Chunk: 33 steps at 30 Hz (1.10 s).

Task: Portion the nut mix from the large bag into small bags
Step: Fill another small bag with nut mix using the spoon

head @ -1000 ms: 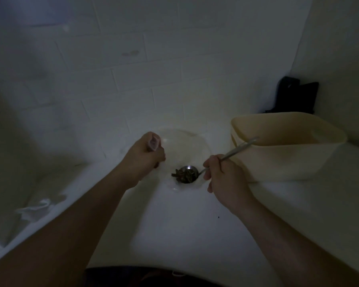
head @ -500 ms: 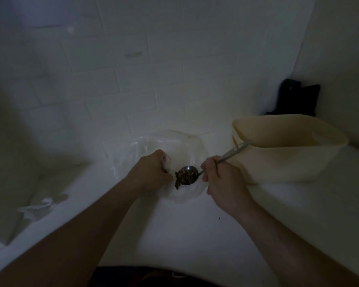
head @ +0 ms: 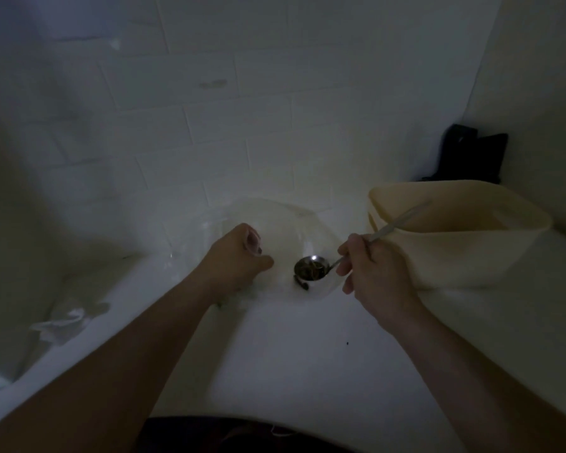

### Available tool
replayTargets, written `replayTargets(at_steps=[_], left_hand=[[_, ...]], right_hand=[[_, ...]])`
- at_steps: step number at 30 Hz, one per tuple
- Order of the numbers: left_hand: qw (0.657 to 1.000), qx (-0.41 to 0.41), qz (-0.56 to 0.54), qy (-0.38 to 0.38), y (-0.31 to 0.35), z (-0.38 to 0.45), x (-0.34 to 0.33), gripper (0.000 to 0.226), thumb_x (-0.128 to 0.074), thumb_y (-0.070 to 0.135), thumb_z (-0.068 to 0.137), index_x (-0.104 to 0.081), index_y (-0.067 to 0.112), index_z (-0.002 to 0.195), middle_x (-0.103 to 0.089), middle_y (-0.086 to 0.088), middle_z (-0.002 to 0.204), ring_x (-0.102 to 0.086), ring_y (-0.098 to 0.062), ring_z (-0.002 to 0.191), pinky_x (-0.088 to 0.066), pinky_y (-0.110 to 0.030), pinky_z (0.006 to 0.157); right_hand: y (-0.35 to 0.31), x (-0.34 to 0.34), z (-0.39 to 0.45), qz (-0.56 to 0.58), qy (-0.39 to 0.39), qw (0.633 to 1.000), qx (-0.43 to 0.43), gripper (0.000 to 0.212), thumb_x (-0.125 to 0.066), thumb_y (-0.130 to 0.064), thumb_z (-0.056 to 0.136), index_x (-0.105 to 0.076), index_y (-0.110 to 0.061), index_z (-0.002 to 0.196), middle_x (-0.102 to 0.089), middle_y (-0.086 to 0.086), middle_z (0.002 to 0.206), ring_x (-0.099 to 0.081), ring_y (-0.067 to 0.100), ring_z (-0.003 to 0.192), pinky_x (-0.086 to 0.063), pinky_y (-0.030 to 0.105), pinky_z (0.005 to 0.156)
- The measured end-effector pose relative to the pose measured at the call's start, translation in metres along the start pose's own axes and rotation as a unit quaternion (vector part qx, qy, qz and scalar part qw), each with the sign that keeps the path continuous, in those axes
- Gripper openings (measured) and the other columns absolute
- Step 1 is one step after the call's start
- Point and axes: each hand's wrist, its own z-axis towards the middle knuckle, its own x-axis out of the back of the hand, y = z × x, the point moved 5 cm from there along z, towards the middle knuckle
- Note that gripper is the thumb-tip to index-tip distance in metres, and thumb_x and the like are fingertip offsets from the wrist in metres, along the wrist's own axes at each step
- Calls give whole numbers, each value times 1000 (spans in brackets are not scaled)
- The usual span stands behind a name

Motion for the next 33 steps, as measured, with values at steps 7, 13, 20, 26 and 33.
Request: replayTargets(at_steps=[7,13,20,26,33], left_hand=[[995,-23,-43,-90,-8,-17,-10,45,-84,15,80,-62,30,116,-67,4,109,-71,-7,83,-62,-26,73],[988,-36,-80,-124,-13,-18,-5,50,-84,13,84,-66,24,129,-74,7,115,-70,-8,110,-60,-26,89],[995,-20,-66,-78,-8,-18,-16,34,-87,33,83,-73,28,113,-79,1,83,-77,-13,73,-63,-31,72],[998,-19,59,2,1,-8,-27,31,-84,46,76,-77,28,100,-74,12,87,-70,-5,84,-58,-28,82],[997,-15,82,9,15,-3,-33,28,-83,44,78,-60,30,69,-69,9,71,-65,-3,69,-43,-20,57]], right_hand=[[-31,8,9,-11,2,999,40,36,-41,-38,110,-66,-18,93,-70,2,75,-61,8,51,-41,15,44],[-34,9,12,-38,-4,998,41,36,-40,-41,110,-65,-24,91,-71,-1,74,-64,10,52,-42,19,48],[-46,5,7,-27,-21,998,58,35,-40,-42,110,-66,-24,95,-72,-1,77,-66,15,56,-45,31,55],[-70,-2,1,-104,-54,980,158,29,-40,-42,108,-62,-32,93,-71,-9,80,-68,10,59,-50,27,56],[-83,-17,-8,-303,-112,905,277,34,-33,-45,108,-58,-25,97,-59,-11,75,-58,2,66,-41,23,60]])
